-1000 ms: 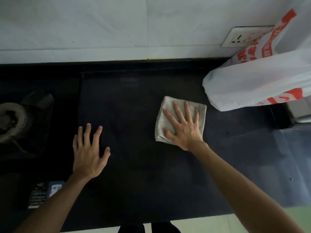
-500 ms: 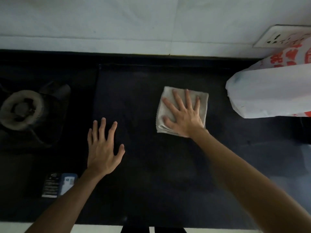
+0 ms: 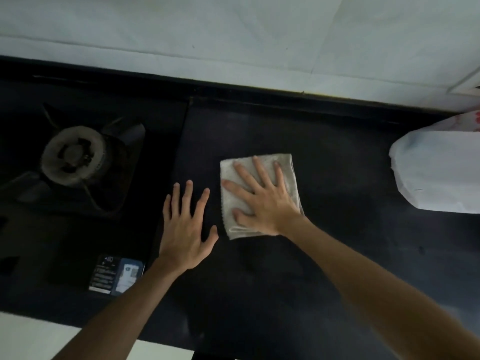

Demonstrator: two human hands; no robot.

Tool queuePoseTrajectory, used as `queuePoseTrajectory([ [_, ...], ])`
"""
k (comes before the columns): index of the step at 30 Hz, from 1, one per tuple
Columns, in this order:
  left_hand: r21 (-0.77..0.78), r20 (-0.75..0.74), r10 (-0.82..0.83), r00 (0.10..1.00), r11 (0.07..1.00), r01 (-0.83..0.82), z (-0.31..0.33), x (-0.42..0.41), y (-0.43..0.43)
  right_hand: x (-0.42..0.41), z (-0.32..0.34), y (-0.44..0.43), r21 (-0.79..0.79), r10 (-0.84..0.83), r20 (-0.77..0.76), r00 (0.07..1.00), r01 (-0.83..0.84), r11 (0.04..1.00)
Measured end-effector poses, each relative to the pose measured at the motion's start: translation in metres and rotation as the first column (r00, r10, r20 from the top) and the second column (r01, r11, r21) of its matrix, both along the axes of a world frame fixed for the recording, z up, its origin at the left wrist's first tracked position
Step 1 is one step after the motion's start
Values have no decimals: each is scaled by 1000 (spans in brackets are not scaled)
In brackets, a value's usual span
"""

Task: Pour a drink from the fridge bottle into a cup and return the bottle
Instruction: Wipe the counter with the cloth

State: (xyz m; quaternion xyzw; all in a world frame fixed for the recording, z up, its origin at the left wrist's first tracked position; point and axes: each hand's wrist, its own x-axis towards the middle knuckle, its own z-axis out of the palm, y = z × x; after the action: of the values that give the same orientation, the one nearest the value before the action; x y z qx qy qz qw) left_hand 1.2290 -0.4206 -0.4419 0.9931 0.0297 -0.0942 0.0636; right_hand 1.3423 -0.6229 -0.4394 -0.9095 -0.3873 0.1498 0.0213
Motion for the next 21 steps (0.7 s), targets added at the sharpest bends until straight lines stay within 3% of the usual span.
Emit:
queuePoseTrajectory([
  [6, -18, 10, 6, 1000, 1000, -6, 1, 0, 1, 79, -2, 54, -41, -132, 59, 989, 135, 990],
  [13, -19, 14, -5, 1000, 1000, 5, -2, 0, 2, -49, 4, 7, 45, -67, 38, 997, 65, 997],
  [15, -11, 7, -8, 1000, 1000, 8, -2, -2, 2, -53, 1, 1, 44, -46, 12, 999, 45, 998],
  [18, -8, 9, -5, 1000, 1000, 5, -2, 0, 1, -15, -2, 11, 38, -37, 16, 999, 37, 999],
  [21, -1, 0, -13, 1000, 1000, 13, 0, 1, 1, 42, -5, 25, -2, -131, 46, 990, 132, 991],
])
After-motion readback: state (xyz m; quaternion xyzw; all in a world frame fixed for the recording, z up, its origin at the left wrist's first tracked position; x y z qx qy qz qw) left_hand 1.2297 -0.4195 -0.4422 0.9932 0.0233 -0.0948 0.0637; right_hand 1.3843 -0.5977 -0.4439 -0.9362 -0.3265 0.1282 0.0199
